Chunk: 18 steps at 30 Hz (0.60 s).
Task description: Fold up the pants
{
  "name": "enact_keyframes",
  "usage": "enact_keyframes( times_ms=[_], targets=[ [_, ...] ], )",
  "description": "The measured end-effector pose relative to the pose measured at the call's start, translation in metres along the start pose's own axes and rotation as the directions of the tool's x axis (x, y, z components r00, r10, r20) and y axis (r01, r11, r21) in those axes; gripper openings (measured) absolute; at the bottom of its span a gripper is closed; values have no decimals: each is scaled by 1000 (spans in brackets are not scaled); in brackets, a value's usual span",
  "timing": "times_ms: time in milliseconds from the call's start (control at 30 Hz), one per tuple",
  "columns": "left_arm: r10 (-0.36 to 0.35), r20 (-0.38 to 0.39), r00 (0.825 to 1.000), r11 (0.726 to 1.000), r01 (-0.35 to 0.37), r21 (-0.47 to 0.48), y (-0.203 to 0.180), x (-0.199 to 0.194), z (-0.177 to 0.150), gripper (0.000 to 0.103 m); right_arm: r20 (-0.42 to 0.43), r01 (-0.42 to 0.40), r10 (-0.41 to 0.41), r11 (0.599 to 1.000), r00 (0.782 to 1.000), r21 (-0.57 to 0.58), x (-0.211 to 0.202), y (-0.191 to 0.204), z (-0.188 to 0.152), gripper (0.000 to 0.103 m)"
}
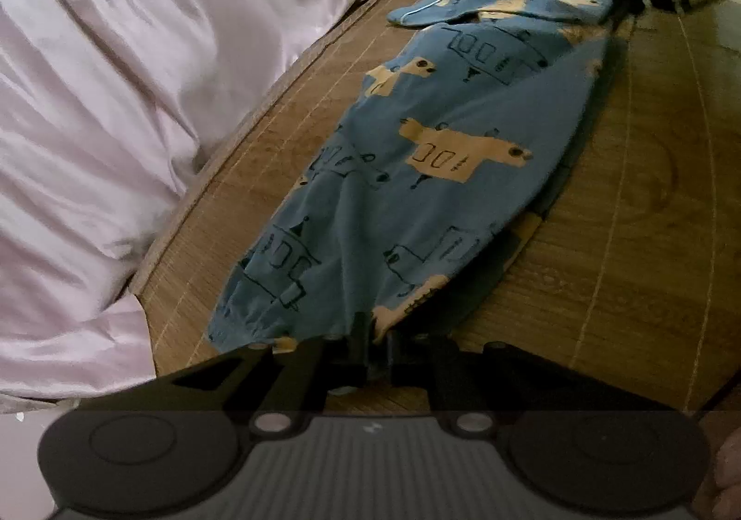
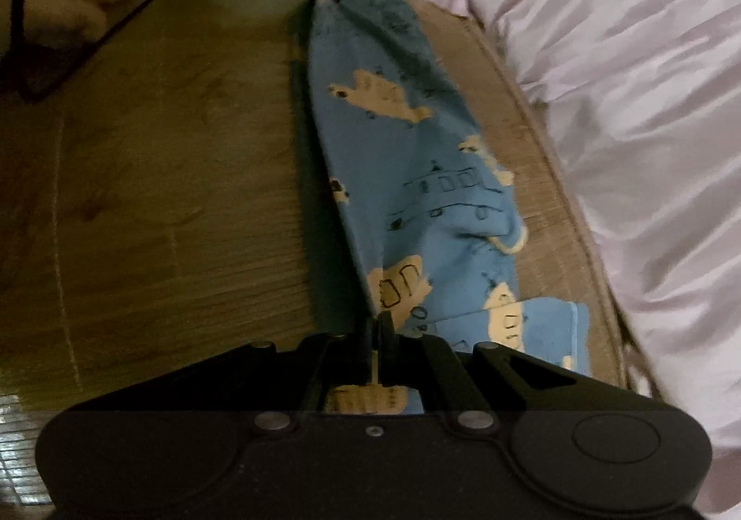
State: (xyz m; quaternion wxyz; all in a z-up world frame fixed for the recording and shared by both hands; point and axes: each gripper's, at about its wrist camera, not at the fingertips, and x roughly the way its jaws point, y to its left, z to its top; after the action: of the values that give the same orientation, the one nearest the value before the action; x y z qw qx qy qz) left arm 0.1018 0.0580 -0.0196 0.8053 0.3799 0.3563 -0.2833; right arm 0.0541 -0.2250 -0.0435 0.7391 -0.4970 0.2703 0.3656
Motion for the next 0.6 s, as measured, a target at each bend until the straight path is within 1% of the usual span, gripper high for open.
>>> enact_keyframes(
  times_ms=[33,100,133,167,200,233,267,300,333,367,400,500,533,567,600],
  targets=[
    [-13,-5,1000,1000,13,-9,3,1,1,13,-7,-10,10,1000,1000,6,4,1,1,0],
    [-39,-7,999,999,39,-33,12,0,3,27,-18,-12,13,1000,1000,27,11,0,3,2],
    [-58,-7,998,997,58,-49,14,-2,4,45,-14,-8,8,999,1000,48,11,-1,3,3],
    [-85,-4,996,994,85,-66,17,-5,6,61,-15,-12,14,997,1000,82,12,-5,4,6],
    [-115,-1,993,990,115,-77,19,-8,8,66,-13,-22,23,993,1000,117,10,-8,3,11],
    [-131,5,991,988,131,-82,19,-10,10,70,-8,-27,29,987,1000,161,8,-13,2,23],
    [-133,13,991,987,134,-88,19,-13,13,74,-4,-26,27,979,1000,202,4,-14,-2,41],
    [-133,21,991,986,134,-100,18,-16,18,77,-2,-21,22,970,1000,241,1,-16,-5,51],
    [-132,33,991,984,135,-115,16,-19,23,84,0,-2,2,956,1000,292,-4,-19,-10,68],
    [-131,57,990,981,138,-136,15,-20,30,88,0,26,-28,939,1000,344,-9,-19,-15,76],
    [-131,82,988,977,143,-160,13,-21,36,90,-9,62,-63,917,998,395,-13,-20,-19,79],
    [-157,152,976,949,192,-252,5,-16,61,96,-57,174,-173,798,983,577,-25,-25,-34,91],
    [-170,179,969,936,216,-278,1,-12,72,99,-81,216,-214,747,974,629,-28,-27,-39,98],
    [-176,199,964,925,231,-300,-3,-9,81,100,-107,253,-244,710,964,657,-31,-27,-44,101],
    [-184,225,957,912,252,-325,-8,-4,93,101,-138,291,-270,684,953,669,-32,-29,-47,101]
  ],
)
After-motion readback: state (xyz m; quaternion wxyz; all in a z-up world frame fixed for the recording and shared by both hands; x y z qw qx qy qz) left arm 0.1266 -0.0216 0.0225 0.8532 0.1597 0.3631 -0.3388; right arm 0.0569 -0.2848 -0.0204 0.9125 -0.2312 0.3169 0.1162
